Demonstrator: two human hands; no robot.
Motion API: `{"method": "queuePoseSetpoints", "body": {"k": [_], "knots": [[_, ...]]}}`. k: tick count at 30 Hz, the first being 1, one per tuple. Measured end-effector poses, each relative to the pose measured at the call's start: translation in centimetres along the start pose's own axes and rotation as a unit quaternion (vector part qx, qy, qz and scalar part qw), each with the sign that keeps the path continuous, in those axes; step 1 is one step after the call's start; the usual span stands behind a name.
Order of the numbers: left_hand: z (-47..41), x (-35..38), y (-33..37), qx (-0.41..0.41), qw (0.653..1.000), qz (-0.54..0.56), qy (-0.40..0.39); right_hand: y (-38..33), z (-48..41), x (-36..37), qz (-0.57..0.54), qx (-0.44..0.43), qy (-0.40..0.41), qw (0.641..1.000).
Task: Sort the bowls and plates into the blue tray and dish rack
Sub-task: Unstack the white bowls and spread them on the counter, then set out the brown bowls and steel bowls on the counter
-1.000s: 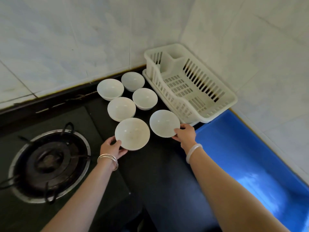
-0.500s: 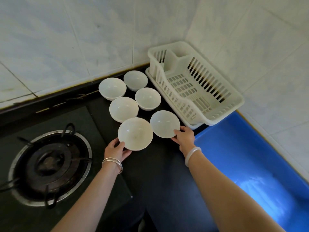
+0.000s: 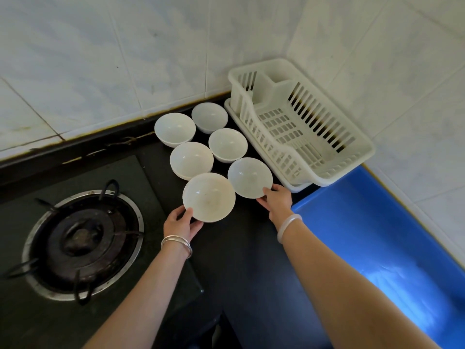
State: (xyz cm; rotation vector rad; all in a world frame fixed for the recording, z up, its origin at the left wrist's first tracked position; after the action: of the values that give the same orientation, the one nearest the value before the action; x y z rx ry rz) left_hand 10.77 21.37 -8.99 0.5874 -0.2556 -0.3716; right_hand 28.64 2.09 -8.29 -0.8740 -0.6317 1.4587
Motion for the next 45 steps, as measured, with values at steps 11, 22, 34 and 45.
{"method": "queuePoseSetpoints", "body": {"k": [11, 22, 34, 45], "knots": [[1.6, 0.4, -1.0, 0.060, 0.997, -0.037, -0.001, 0.9, 2.2, -0.5, 0.028, 0.022, -0.119, 0.992], [9.1, 3.4, -8.2, 0.083, 0.954, -0.240, -0.160, 2.1, 7.8, -11.5, 0.219, -0.127, -0.083, 0.964], [22.8, 8.9, -21.9, 0.182, 0.737, -0.529, -0.379, 8.2, 20.6, -34.6, 0.425, -0.121, 0.144, 0.885], [28.1, 9.3, -27.6, 0.301, 0.598, -0.633, -0.389, 13.2, 25.0, -39.6, 0.492, -0.111, 0.207, 0.838]]}}
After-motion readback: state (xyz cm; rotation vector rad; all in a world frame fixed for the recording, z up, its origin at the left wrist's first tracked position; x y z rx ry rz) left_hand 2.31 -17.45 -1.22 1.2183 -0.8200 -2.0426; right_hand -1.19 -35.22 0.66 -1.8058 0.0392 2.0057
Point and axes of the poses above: each hand's wrist, its own z-axis away from the middle knuckle, its own x-axis out of the palm, y = z × x, the point moved 6 cm from there along -z, towards the middle knuckle, and after that the axes turned 3 degrees about -x, right-handed, at the moved point
